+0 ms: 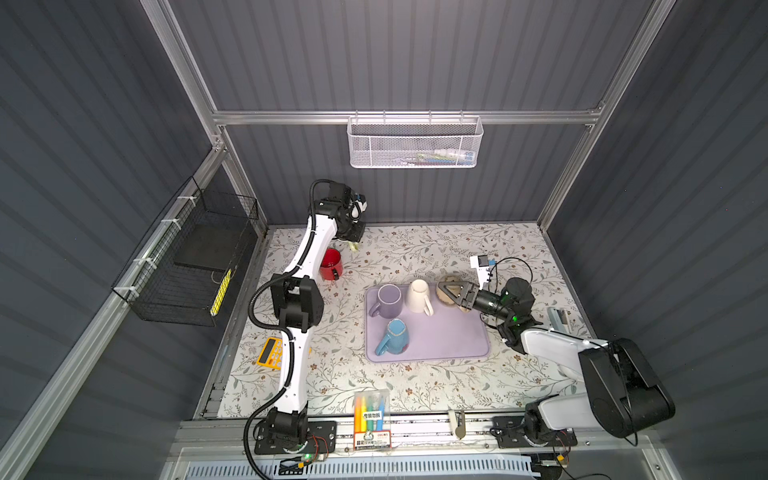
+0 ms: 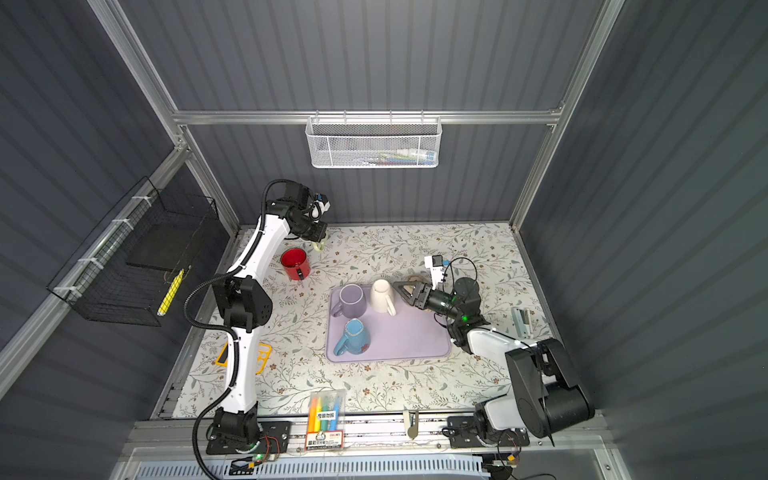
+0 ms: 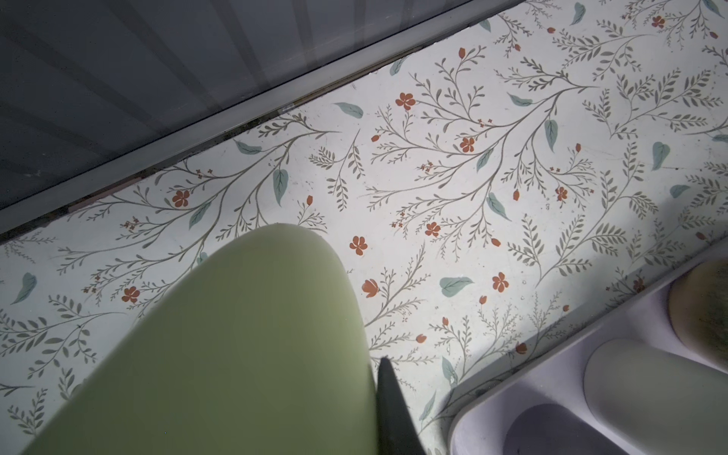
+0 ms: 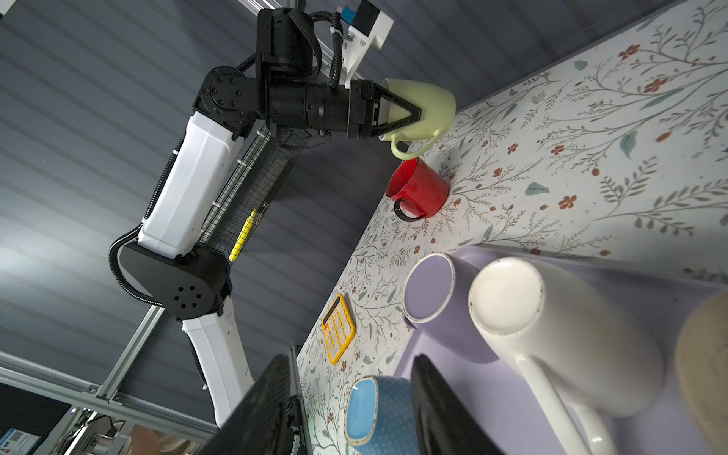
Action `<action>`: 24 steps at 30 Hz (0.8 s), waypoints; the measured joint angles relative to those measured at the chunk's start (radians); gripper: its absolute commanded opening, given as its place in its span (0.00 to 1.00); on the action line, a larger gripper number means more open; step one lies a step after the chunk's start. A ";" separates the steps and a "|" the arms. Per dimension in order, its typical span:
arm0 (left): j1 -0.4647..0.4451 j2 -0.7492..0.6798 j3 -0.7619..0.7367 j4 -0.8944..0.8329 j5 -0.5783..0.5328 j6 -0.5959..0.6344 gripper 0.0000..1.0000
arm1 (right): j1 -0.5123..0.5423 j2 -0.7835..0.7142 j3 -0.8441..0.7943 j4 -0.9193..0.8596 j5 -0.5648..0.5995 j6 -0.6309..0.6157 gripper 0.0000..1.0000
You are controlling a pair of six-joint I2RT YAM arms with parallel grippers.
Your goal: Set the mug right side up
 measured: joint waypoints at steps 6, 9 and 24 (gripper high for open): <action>-0.011 0.000 -0.008 -0.004 -0.008 0.000 0.00 | 0.000 0.028 0.000 0.022 0.003 0.015 0.52; -0.019 0.002 -0.008 -0.005 -0.023 0.000 0.00 | 0.000 0.038 0.000 0.031 0.004 0.017 0.52; -0.056 0.081 -0.020 -0.018 -0.096 0.018 0.00 | 0.000 0.057 -0.002 0.047 0.019 0.024 0.52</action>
